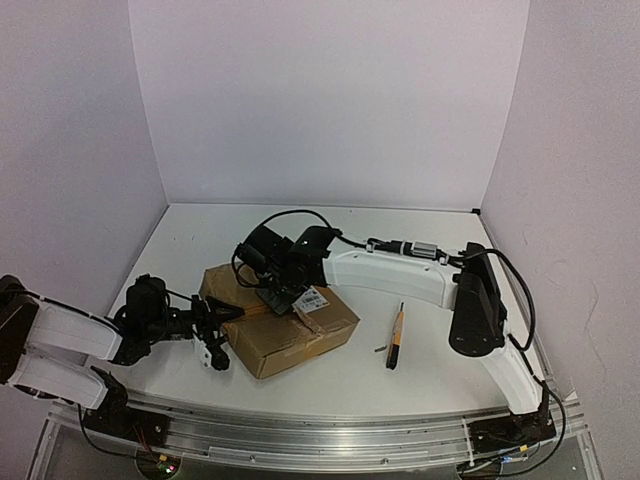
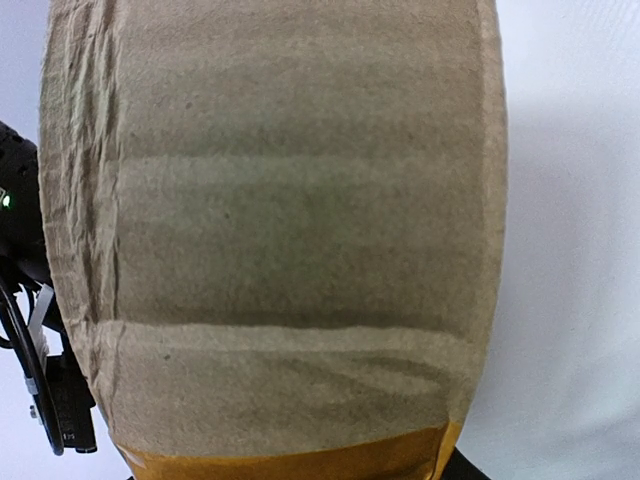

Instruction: Unpack the express box

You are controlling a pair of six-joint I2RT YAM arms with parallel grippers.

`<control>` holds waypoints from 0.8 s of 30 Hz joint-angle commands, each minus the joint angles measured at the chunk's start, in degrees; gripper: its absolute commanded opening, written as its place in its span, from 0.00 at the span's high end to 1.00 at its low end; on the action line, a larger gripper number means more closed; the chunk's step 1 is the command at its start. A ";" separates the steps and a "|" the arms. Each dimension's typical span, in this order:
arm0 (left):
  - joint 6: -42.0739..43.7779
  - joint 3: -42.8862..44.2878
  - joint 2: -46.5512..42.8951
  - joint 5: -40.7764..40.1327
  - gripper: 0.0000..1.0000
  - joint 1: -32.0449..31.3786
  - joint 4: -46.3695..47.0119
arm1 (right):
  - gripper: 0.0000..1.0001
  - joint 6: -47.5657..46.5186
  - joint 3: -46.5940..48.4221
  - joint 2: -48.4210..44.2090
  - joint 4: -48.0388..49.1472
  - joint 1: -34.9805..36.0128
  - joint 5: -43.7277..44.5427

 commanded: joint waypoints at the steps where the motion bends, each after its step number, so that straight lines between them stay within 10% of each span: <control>1: -2.09 3.81 -1.54 0.34 0.65 -0.13 5.27 | 0.46 -1.04 -2.39 -1.61 0.46 1.13 7.32; 6: -3.09 3.89 -4.57 1.65 0.65 -0.23 0.96 | 0.49 -1.33 -2.87 -0.47 -2.18 0.31 11.87; 13: 3.61 5.31 -11.21 3.37 0.63 -0.18 -23.12 | 0.92 3.62 -0.44 -3.05 -6.14 -4.31 12.70; 24: 10.49 1.01 -21.30 2.72 0.64 -0.18 -46.70 | 1.00 9.96 -9.63 -12.78 -7.98 -15.93 -4.72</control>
